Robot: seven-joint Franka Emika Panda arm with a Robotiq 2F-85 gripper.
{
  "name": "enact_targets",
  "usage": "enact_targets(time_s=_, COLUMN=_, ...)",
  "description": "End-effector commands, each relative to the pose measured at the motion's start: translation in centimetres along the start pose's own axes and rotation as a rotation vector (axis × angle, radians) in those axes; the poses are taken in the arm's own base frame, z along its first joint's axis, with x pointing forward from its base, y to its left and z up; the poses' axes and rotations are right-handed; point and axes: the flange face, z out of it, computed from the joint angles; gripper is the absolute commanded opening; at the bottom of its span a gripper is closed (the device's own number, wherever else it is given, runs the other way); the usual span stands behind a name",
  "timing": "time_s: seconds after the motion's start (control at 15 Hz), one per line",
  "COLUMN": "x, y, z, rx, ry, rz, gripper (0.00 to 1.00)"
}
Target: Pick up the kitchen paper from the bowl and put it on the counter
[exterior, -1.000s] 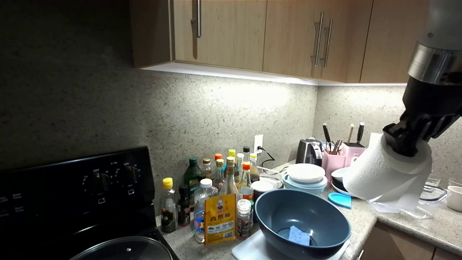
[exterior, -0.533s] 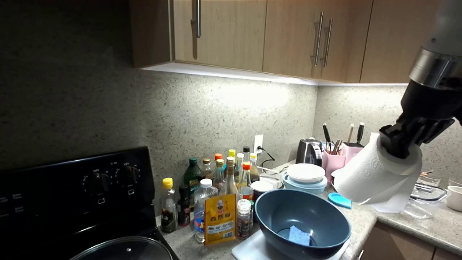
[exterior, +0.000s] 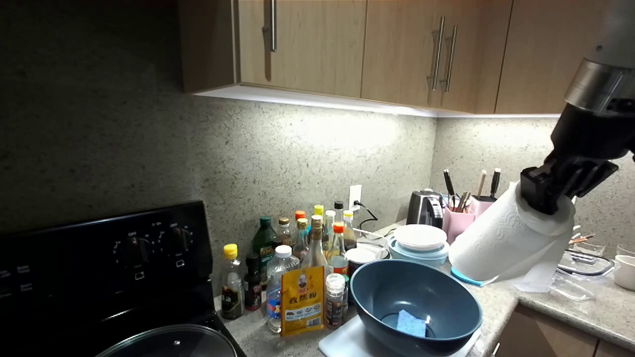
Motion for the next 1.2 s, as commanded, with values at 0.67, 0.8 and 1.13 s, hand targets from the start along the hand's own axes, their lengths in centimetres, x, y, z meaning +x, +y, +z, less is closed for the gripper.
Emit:
enact_targets(time_s=0.67, x=0.0, y=2.7, z=-4.1, rx=0.203, ry=0.010, rz=0.015, gripper=0.03)
enact_targets(time_s=0.8, x=0.1, y=3.0, z=-4.1, rx=0.203, ry=-0.004, rz=0.023, gripper=0.03)
enact_targets(time_s=1.13, x=0.6, y=3.8, z=-2.5, rx=0.169, ry=-0.090, rz=0.043, gripper=0.03)
